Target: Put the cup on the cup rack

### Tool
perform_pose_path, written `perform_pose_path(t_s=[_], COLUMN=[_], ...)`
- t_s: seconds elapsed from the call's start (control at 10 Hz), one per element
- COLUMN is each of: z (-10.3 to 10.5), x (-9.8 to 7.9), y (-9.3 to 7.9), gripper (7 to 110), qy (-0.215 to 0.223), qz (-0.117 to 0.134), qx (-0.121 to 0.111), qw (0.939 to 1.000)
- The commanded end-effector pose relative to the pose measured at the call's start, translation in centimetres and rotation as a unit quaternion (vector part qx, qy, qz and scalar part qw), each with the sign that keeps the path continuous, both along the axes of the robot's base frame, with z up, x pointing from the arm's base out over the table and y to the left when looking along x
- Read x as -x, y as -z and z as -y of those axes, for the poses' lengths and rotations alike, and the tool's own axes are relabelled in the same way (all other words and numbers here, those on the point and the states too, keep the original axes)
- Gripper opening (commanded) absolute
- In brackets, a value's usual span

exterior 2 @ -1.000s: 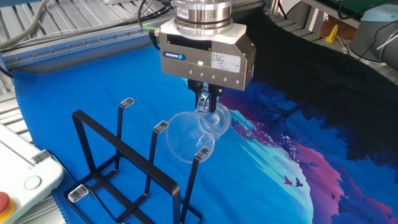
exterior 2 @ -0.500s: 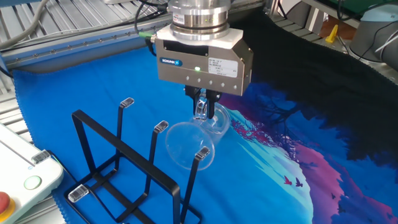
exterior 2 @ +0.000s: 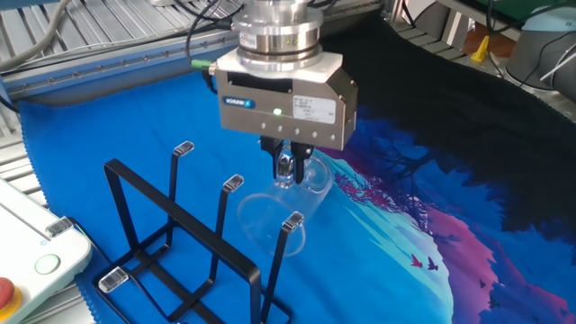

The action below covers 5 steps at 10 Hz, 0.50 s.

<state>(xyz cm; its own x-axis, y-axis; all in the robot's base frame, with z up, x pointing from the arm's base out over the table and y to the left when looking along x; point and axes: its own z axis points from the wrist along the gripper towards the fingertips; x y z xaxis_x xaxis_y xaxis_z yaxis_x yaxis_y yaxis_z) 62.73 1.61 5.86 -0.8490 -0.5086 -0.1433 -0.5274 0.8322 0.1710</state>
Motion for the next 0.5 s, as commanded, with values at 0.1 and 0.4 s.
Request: perform_pose_path(t_s=[0.1, 0.4], z=[0.4, 1.5], x=[-0.5, 0.8], y=[-0.1, -1.0], gripper=[7, 7], qy=[0.003, 0.008], qz=[0.001, -0.008], qx=[-0.006, 0.004], qw=[1.0000, 0.9999])
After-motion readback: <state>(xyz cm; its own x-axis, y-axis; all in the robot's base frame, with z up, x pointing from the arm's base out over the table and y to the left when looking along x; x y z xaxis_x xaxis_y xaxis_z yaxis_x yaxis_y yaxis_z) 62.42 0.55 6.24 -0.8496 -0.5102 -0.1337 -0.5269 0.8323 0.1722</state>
